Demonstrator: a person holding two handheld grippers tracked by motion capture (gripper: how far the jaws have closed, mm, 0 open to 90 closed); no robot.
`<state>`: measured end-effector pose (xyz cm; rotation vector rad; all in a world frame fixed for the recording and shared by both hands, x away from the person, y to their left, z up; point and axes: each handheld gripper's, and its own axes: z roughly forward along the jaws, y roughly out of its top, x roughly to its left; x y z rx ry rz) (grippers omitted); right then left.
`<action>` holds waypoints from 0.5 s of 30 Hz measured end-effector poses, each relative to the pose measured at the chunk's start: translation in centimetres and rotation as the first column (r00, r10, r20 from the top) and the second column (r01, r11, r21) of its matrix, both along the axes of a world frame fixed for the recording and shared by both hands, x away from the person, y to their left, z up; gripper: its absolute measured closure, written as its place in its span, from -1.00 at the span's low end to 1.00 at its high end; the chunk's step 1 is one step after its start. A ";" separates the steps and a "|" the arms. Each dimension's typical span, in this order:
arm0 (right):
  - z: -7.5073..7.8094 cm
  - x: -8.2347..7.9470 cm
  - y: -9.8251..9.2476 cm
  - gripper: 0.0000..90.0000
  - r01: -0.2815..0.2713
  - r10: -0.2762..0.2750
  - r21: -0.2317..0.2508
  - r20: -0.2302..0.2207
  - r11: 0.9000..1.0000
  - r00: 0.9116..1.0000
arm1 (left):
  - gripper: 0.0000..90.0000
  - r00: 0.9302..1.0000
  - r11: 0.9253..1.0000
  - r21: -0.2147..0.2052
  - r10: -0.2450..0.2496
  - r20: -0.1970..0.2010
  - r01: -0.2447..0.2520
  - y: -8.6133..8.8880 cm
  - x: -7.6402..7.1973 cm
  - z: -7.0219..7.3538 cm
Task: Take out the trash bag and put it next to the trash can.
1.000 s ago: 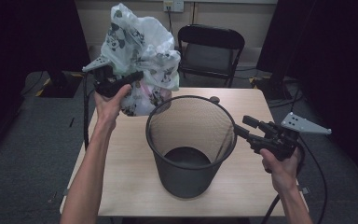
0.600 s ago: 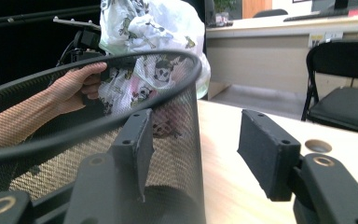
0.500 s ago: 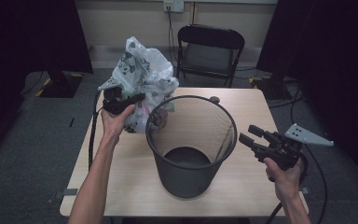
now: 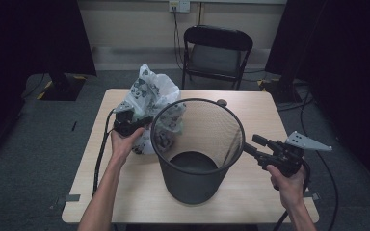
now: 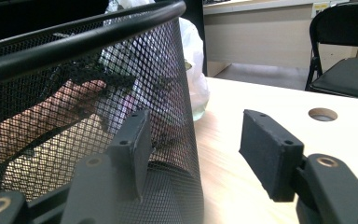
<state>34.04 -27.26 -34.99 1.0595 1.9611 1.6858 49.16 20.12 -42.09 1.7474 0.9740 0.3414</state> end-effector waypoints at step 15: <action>-0.6 0.4 0.1 -0.04 -0.011 0.011 -0.001 -0.021 1.000 1.000 | 0.40 0.997 0.999 -0.026 0.025 -0.070 -0.027 -0.8 1.4 -2.8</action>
